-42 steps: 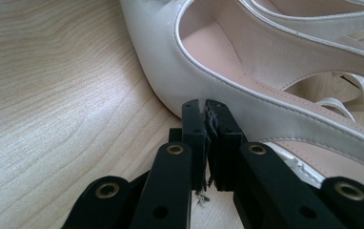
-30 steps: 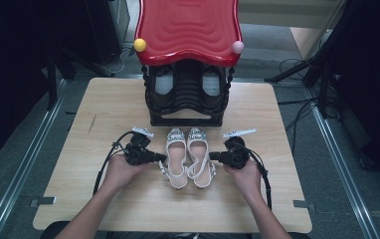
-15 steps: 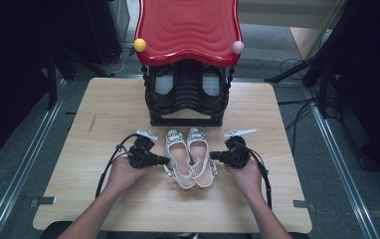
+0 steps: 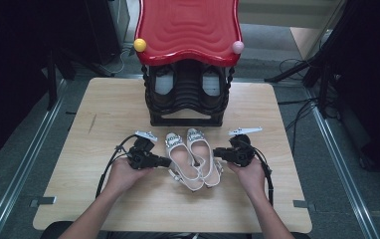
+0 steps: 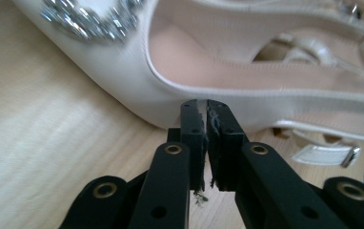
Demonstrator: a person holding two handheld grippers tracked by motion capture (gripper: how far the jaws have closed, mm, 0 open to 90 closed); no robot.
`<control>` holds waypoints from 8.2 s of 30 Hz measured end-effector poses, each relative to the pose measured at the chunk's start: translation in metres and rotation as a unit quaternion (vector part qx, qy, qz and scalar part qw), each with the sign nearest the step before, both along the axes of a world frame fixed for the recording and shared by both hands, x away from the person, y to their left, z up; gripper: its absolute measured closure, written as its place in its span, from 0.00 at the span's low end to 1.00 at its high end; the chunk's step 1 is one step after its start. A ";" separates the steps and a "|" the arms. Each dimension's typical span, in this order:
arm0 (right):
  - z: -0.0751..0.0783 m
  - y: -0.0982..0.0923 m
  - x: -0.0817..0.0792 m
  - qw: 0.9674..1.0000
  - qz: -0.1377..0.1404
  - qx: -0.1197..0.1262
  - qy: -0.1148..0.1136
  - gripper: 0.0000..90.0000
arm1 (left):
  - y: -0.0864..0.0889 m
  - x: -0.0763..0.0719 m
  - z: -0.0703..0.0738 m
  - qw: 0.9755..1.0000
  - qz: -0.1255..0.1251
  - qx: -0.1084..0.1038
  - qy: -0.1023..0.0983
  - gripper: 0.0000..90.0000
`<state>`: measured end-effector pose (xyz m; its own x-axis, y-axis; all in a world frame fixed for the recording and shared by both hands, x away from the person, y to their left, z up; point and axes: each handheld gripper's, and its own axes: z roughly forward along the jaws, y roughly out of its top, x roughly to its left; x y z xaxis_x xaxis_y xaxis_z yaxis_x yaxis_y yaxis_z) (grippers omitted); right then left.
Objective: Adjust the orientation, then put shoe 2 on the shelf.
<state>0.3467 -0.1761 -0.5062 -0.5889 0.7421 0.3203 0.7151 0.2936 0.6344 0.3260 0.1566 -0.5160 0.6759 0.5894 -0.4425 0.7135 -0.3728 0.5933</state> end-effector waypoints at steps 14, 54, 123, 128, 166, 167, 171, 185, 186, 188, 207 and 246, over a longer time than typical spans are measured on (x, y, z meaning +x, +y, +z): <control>0.013 0.003 -0.007 1.000 0.005 0.008 -0.021 0.79 | 0.018 -0.001 0.016 1.000 0.014 -0.013 -0.010 0.78; 0.031 0.073 -0.007 0.998 0.064 0.003 0.001 0.73 | 0.045 0.004 0.021 0.999 0.034 0.005 -0.022 0.56; 0.053 0.088 0.017 0.974 0.156 -0.117 0.116 0.95 | 0.068 0.001 0.026 0.996 0.072 0.013 -0.047 0.49; 0.075 0.092 0.021 0.963 0.220 -0.125 0.090 0.96 | 0.079 -0.003 0.026 0.995 0.084 0.011 -0.052 0.49; 0.260 0.072 0.044 0.962 0.239 0.129 0.030 0.96 | 0.104 -0.017 0.019 0.992 0.117 0.011 -0.042 0.48; 0.264 0.071 0.044 0.963 0.234 0.133 0.030 0.96 | 0.103 -0.017 0.018 0.992 0.118 0.011 -0.041 0.48; 0.281 0.067 0.043 0.964 0.223 0.144 0.012 0.96 | 0.101 -0.017 0.018 0.992 0.117 0.012 -0.040 0.48; 0.332 0.064 0.072 0.977 0.137 0.163 -0.029 0.96 | 0.098 -0.015 0.016 0.993 0.112 0.012 -0.041 0.48; 0.334 0.064 0.076 0.977 0.131 0.166 -0.028 0.96 | 0.098 -0.015 0.016 0.993 0.112 0.013 -0.040 0.48; 0.338 0.066 0.084 0.979 0.114 0.167 -0.031 0.96 | 0.098 -0.015 0.016 0.993 0.111 0.012 -0.040 0.48; 0.358 0.067 0.143 0.977 -0.054 0.196 -0.068 0.96 | 0.091 -0.010 0.016 0.995 0.096 0.011 -0.037 0.48; 0.320 0.104 0.165 0.965 -0.130 0.192 -0.123 0.82 | 0.079 -0.003 0.017 0.997 0.072 0.012 -0.036 0.48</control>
